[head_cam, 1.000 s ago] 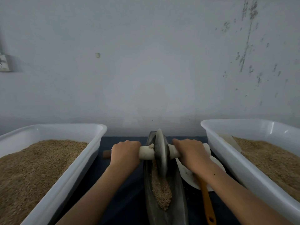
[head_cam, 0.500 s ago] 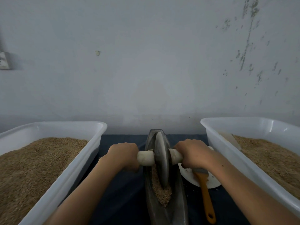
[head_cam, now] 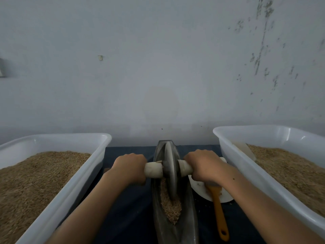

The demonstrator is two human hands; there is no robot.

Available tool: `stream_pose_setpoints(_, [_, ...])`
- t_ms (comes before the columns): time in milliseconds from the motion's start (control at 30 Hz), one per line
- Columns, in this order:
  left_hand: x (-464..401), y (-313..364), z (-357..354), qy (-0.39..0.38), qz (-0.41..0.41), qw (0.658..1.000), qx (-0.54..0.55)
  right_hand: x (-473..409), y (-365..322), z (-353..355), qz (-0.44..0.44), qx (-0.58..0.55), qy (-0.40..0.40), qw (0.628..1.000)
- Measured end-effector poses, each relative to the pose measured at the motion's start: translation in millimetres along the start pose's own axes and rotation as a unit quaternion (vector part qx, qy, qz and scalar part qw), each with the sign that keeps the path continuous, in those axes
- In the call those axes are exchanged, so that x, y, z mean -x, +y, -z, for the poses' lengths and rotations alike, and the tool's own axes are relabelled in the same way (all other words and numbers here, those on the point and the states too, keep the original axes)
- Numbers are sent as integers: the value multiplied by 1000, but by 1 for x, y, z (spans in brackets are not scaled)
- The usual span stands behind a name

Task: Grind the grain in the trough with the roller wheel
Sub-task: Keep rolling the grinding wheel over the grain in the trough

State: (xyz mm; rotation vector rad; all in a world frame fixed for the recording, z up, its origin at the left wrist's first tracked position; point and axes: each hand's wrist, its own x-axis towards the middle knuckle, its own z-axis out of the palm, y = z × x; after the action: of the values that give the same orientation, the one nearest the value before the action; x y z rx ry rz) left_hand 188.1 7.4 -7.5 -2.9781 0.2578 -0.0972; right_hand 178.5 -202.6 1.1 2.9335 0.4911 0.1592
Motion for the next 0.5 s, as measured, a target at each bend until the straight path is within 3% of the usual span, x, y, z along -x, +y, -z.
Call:
stream_pose_setpoints(100, [2,-1,2,-39,-4,999,3,4,2,7,15,-25,-71,997])
stream_pose_setpoints(167, [3,-1,2,-41,0,999,2,3,2,7,13,-26,-72,997])
stream_pose_setpoints(267, [1,1,-1,-1,14,1000,0,-1,-1,-1,-8,-3,1,1000])
stream_pose_setpoints(400, [-2,5,-7,114,29,993,7,-7,-6,-14,-36,-4,110,993])
stream_pose_setpoints(500, [-2,6,-10,151,27,988,21,-8,-7,-17,-44,-4,136,990])
